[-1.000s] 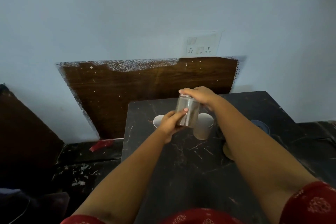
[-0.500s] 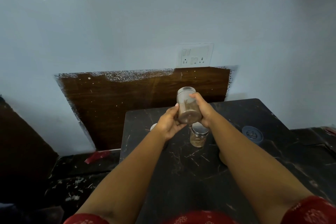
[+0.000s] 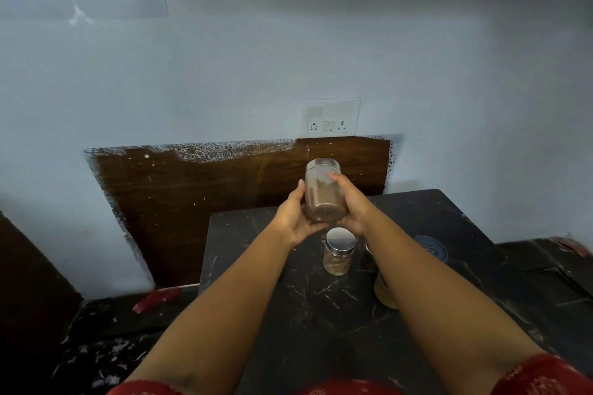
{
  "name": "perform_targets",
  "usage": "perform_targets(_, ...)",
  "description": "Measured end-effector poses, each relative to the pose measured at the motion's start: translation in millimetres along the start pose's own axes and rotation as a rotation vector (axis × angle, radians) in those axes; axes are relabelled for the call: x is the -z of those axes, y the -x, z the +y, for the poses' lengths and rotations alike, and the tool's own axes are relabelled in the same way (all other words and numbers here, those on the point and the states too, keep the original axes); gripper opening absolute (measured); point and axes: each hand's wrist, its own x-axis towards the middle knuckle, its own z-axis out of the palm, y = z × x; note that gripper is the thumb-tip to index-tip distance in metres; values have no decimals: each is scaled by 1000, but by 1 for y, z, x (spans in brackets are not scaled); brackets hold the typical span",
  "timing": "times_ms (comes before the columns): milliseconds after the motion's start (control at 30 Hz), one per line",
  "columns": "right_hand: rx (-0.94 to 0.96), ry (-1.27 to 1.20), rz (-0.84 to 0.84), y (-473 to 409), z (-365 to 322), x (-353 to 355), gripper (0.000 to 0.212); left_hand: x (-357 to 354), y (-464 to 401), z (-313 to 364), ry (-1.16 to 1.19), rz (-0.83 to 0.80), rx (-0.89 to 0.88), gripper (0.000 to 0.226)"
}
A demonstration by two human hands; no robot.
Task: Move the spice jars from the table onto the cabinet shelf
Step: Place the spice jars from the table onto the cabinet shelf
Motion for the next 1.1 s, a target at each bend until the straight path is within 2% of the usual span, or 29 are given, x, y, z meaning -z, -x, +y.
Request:
perform_targets(100, 47, -9, 90, -3, -7, 4, 60, -3, -4, -2, -36, 26, -63, 34)
perform_targets(267, 84, 1, 93, -2, -18, 18, 53, -16, -10, -4, -74, 92, -119, 40)
perform_targets(433, 136, 102, 202, -9, -22, 34, 59, -43, -23, -5, -217, 108, -156, 39)
perform_targets(567, 119, 181, 228, -10, -28, 55, 67, -64, -33, -17, -180, 107, -147, 32)
perform_targets(700, 94, 133, 218, -13, -38, 79, 54, -72, -43, -29, -155, 161, -204, 27)
perform_targets(833, 166, 223, 281, -17, -42, 93, 44, -85, -44, -32, -128, 190, -207, 45)
perform_targets(933, 208, 197, 169, -13, -40, 100, 41, -95, -48, -36, -130, 164, -214, 36)
perform_targets(1100, 235, 192, -2, -10, -35, 107, 72, -96, -51, -42, -189, 268, -283, 23)
